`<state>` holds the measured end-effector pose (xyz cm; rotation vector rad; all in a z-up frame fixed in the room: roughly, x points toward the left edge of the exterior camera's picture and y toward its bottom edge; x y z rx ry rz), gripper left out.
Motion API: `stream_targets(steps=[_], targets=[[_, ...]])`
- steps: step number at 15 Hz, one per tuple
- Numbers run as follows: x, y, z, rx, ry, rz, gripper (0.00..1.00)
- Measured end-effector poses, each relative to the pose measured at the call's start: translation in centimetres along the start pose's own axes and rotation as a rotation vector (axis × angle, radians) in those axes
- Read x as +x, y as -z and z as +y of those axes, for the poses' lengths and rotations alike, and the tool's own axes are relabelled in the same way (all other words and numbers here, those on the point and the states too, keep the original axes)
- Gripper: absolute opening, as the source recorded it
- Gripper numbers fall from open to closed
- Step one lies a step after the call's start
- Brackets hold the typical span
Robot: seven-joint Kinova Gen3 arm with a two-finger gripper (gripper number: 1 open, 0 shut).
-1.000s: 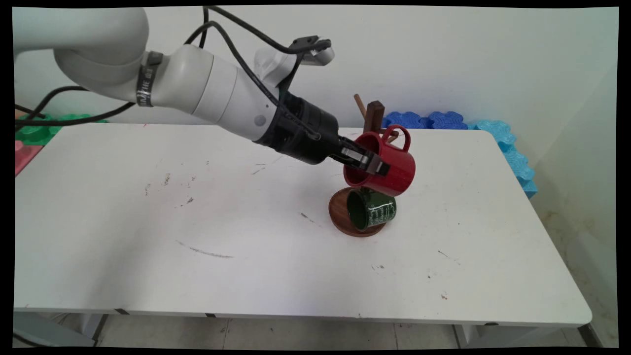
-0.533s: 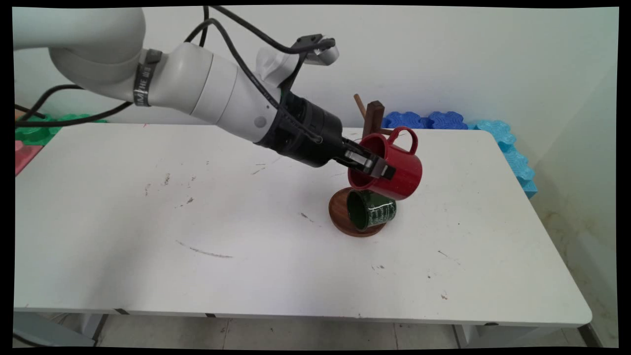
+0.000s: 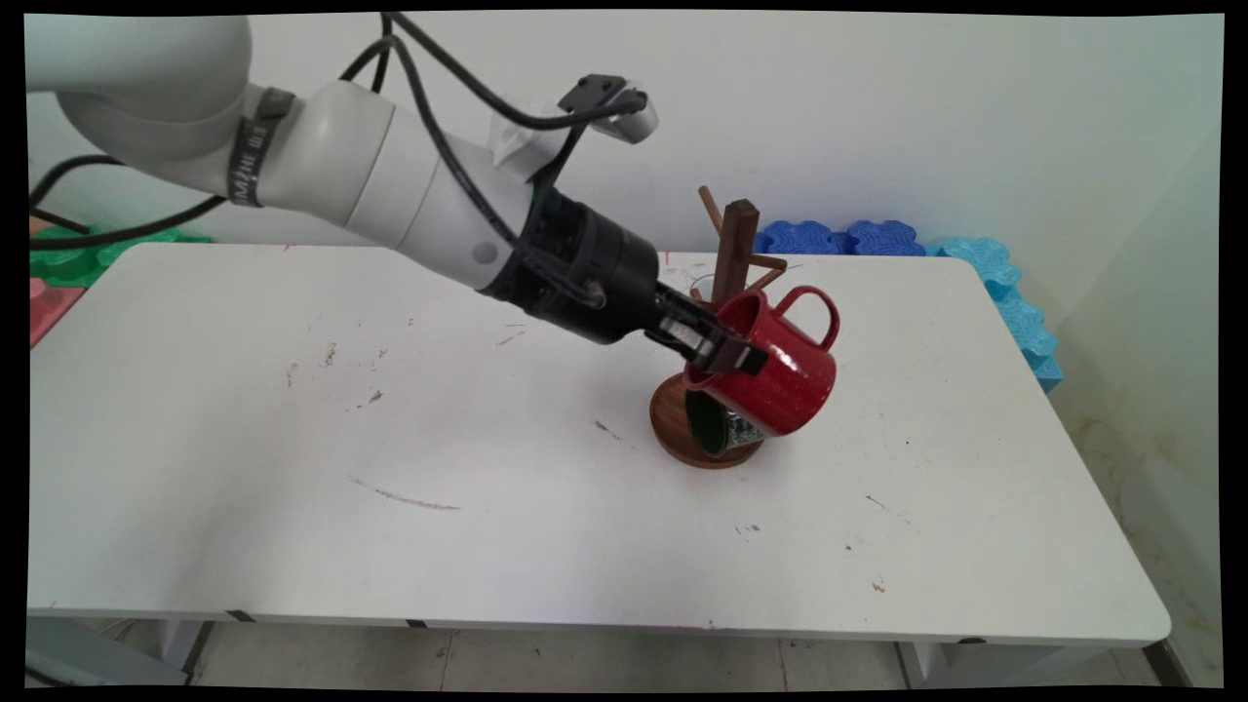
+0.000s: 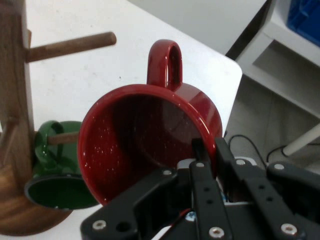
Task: Place the picked object on the table
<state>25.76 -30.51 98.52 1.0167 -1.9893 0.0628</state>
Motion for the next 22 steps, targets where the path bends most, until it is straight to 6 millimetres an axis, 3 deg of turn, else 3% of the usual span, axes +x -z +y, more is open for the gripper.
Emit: stream_targets(steps=[9,22], targets=[[-1.8,2.8,-1.4,0.042,-0.115,-0.076,0.00],[-4.4,6.7,-6.7,0.170,-0.276,-0.235,0.00]])
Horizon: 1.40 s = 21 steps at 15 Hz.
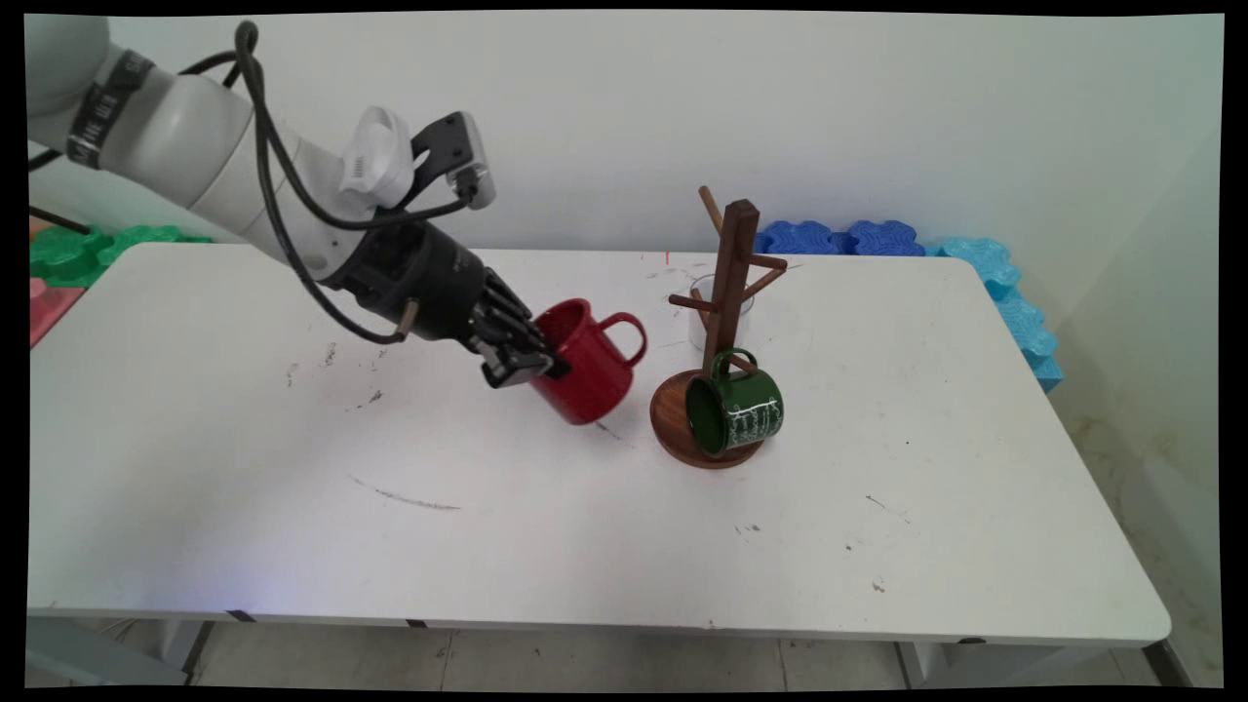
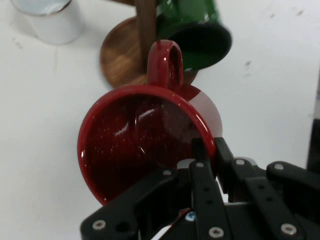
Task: Place the picked object on the table
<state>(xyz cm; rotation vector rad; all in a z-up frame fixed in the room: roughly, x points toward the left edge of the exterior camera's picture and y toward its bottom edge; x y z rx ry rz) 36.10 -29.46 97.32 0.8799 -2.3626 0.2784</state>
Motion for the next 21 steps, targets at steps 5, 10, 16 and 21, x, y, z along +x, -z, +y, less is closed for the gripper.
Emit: stream_targets(steps=[5,10,16,21], targets=[[-1.4,-0.3,-1.9,0.040,-0.077,-0.041,0.00],[-2.3,-1.2,-3.9,0.071,-0.170,-0.069,0.00],[-2.9,-2.8,-6.3,0.106,-0.276,-0.101,0.00],[-3.5,-4.4,-8.0,0.126,-0.351,-0.133,0.00]])
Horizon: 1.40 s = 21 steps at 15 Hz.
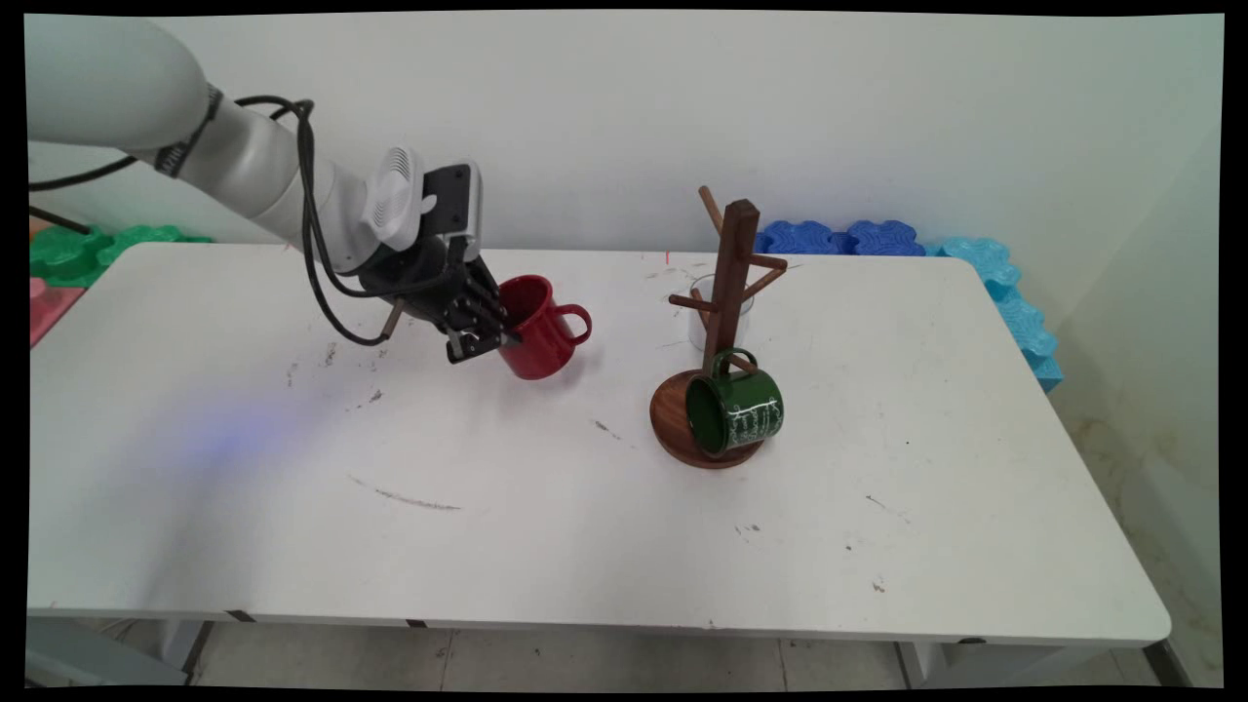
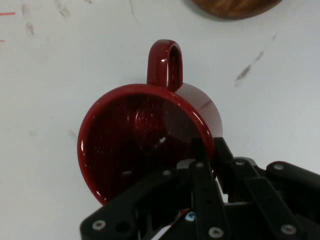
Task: Place the picked object on the table
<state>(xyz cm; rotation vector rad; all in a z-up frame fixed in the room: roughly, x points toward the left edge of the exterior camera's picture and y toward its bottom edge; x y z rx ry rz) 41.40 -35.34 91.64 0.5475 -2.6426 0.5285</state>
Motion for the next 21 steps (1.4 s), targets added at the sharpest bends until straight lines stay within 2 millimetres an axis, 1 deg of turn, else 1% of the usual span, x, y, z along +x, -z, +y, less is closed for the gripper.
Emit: stream_targets(steps=[7,13,21], targets=[[-0.8,-1.8,-0.8,0.009,-0.072,-0.029,0.00],[-2.0,-3.4,-1.4,0.014,-0.139,-0.064,0.00],[-3.5,-4.9,-1.7,0.015,-0.191,-0.099,0.00]])
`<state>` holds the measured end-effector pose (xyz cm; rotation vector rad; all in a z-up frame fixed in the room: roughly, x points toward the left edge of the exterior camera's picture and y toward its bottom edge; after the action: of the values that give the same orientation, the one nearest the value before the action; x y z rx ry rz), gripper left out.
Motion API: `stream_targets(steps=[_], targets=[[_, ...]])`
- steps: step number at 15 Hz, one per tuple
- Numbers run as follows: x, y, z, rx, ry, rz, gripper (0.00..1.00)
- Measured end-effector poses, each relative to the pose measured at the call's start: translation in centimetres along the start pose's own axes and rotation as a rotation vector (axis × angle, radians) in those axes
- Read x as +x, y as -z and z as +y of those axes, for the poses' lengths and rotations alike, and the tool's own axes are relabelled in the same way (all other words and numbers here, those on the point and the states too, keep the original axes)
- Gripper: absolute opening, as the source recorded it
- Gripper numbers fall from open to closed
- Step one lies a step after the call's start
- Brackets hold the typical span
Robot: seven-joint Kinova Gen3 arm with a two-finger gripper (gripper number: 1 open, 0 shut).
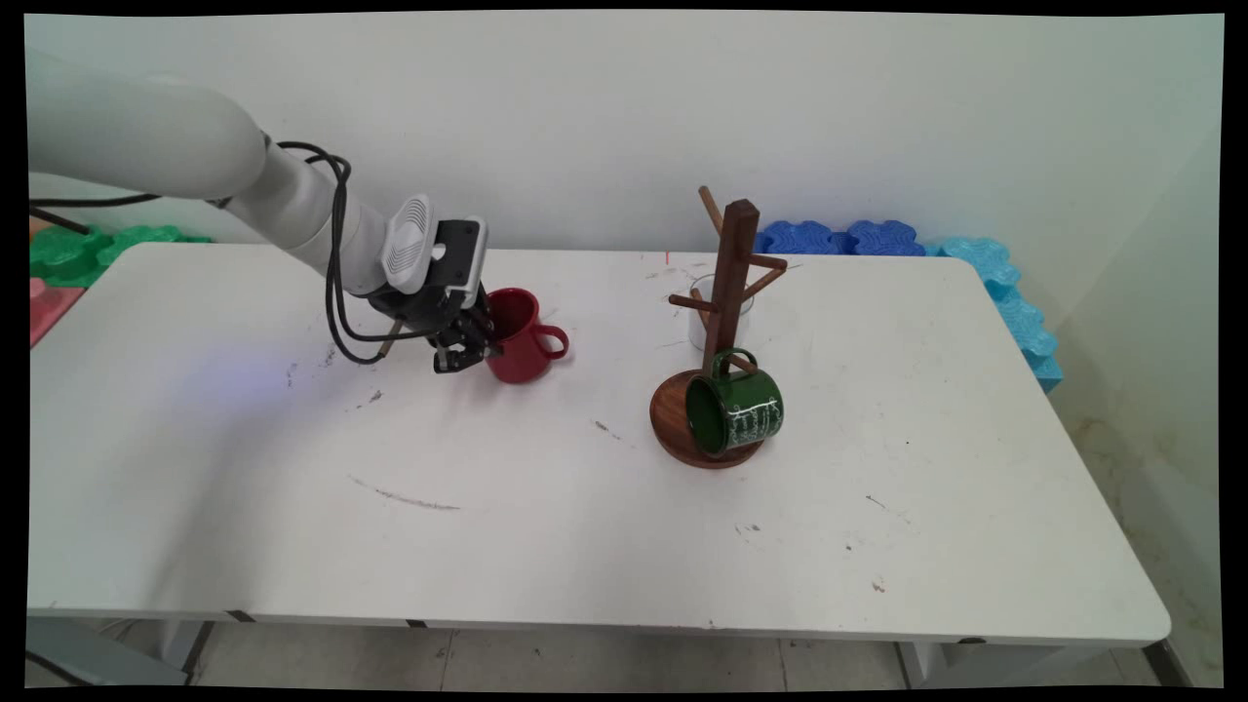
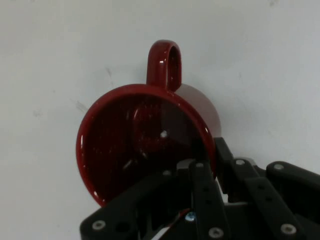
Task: Place the picked object on the table
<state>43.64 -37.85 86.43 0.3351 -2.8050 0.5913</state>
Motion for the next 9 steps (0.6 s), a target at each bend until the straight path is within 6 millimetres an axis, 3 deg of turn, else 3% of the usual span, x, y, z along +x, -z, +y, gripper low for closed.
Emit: stream_targets(steps=[4,5,9], targets=[[-0.34,-0.41,0.04,0.000,-0.011,-0.008,0.00],[-0.44,-0.49,0.08,0.000,-0.012,-0.010,1.00],[-0.56,-0.63,0.12,0.001,-0.018,-0.012,1.00]])
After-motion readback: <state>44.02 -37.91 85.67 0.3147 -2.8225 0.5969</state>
